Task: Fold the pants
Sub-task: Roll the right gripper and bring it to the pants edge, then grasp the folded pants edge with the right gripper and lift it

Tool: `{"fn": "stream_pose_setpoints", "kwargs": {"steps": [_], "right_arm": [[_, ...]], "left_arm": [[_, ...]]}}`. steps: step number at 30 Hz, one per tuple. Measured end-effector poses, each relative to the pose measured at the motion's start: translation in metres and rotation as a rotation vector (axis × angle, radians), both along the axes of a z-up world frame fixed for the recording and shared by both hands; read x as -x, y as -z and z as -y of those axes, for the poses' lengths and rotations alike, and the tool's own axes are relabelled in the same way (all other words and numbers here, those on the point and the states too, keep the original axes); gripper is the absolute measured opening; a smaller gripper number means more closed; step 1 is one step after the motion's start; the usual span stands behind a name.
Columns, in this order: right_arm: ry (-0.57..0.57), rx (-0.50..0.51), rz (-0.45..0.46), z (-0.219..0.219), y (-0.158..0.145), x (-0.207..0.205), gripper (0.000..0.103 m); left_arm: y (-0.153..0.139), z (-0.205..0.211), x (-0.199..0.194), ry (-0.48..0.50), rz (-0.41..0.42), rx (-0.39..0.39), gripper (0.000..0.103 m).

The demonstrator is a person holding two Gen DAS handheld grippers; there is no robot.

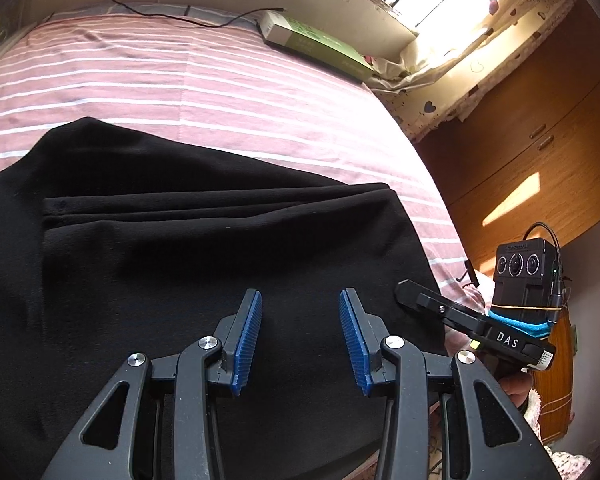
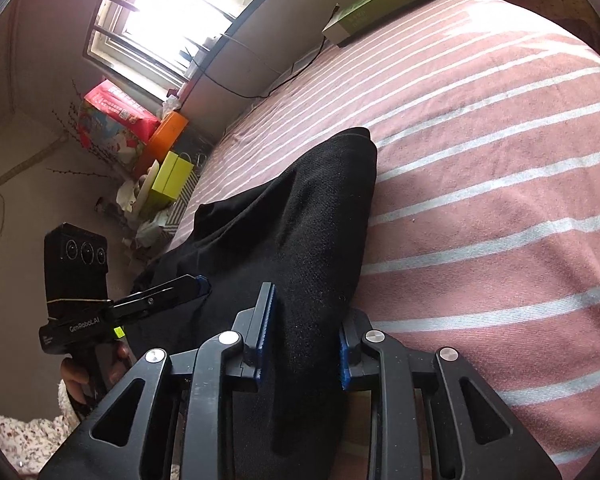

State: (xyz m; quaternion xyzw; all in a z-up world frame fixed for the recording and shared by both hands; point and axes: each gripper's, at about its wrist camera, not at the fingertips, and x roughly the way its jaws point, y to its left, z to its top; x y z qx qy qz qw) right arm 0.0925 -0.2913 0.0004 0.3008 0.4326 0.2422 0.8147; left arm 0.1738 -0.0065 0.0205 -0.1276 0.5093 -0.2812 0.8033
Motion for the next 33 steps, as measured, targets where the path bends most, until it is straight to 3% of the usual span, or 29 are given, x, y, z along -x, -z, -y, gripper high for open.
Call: {"fn": "stream_pose_setpoints", "kwargs": {"steps": [4, 10, 17, 21, 33], "right_arm": [[0.003, -0.001, 0.055, -0.001, -0.006, 0.005, 0.016], [0.011, -0.085, 0.123, 0.001, -0.019, 0.013, 0.011], [0.024, -0.219, 0.117, 0.017, -0.023, 0.015, 0.01], [0.028, -0.204, 0.135, 0.019, -0.03, 0.017, 0.01], [0.123, -0.264, 0.223, 0.067, -0.055, 0.035, 0.01]], "left_arm": [[-0.003, 0.022, 0.001, 0.036, 0.003, -0.008, 0.067], [-0.007, 0.047, 0.006, 0.075, 0.03, -0.029, 0.067], [-0.018, 0.054, 0.005, 0.059, 0.063, 0.015, 0.07], [-0.025, 0.061, 0.005, 0.047, 0.093, 0.004, 0.07], [-0.056, 0.108, -0.002, 0.089, 0.137, 0.121, 0.07]]}}
